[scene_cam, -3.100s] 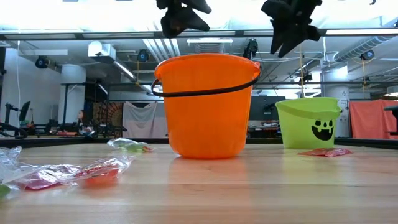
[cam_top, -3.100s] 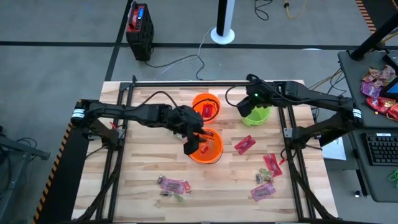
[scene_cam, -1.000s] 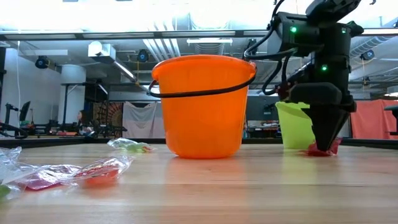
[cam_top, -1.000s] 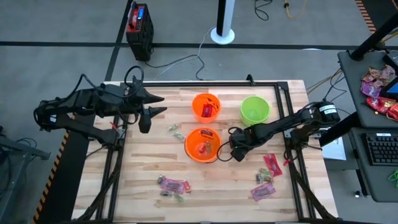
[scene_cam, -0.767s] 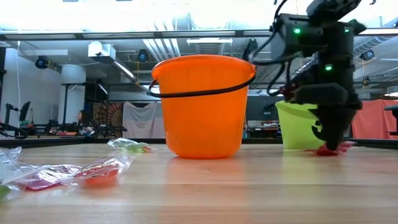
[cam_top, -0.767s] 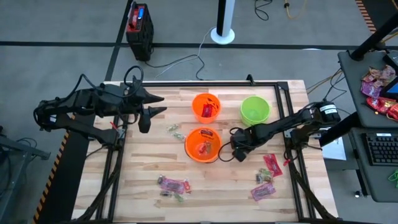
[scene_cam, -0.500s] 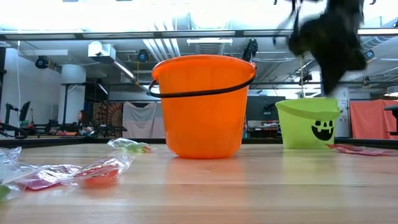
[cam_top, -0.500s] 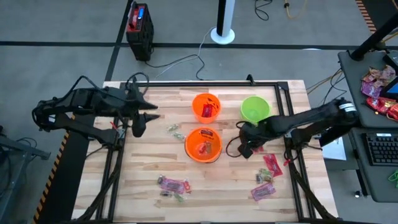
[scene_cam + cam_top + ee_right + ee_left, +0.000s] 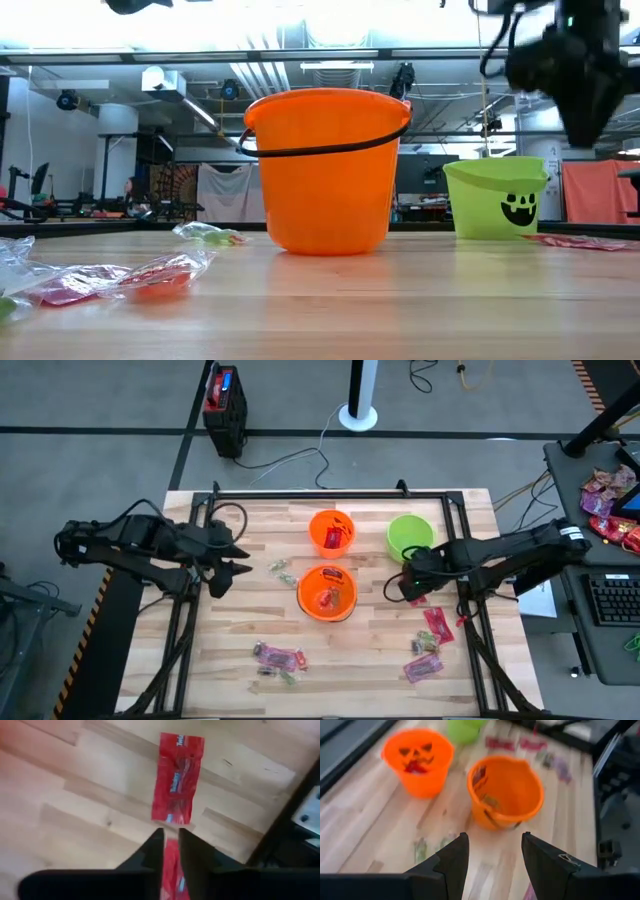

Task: Sort candy by brand, put in halloween buckets
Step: Put the top red candy into the top orange bin

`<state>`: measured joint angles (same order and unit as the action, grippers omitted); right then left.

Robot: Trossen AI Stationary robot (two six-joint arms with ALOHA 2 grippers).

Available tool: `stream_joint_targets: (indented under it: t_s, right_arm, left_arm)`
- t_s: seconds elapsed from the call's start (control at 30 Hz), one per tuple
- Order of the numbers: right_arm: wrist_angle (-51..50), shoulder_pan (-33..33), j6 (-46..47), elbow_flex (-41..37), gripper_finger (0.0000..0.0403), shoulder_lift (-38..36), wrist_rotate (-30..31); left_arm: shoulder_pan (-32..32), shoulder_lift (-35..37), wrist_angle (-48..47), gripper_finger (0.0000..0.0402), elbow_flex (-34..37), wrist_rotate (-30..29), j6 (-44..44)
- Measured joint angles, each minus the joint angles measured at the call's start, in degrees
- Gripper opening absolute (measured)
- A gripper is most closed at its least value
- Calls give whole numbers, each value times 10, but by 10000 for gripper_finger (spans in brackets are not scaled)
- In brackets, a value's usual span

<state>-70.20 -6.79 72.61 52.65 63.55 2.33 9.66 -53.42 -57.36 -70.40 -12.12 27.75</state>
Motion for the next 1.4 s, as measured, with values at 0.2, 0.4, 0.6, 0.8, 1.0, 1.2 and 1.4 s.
stream_joint_targets:
  t_s: [0.2, 0.4, 0.6, 0.8, 1.0, 1.2, 1.4]
  right_arm:
    - [131, 24, -5, -115, 162, 25, -8]
    - [231, 38, -12, -185, 236, 73, 17]
    - [296, 38, -17, -208, 242, 121, 18]
    - [297, 37, -16, -208, 149, 132, 13]
    - [299, 37, -22, -209, 30, 100, 9]
    - [252, 22, 3, -175, 26, 14, -37]
    - [247, -13, -22, -52, 26, -59, -1]
  left_arm:
    - [1, 10, 29, 153, 2, -7, 3]
    - [1, 11, 29, 143, -1, -8, 8]
    - [1, 9, 29, 142, 0, -8, 13]
    - [1, 9, 3, 142, 0, -8, 15]
    - [1, 9, -51, 142, 12, -6, 23]
    - [5, 10, -54, 142, 44, 14, 35]
    - [13, 10, -30, 142, 84, 26, 69]
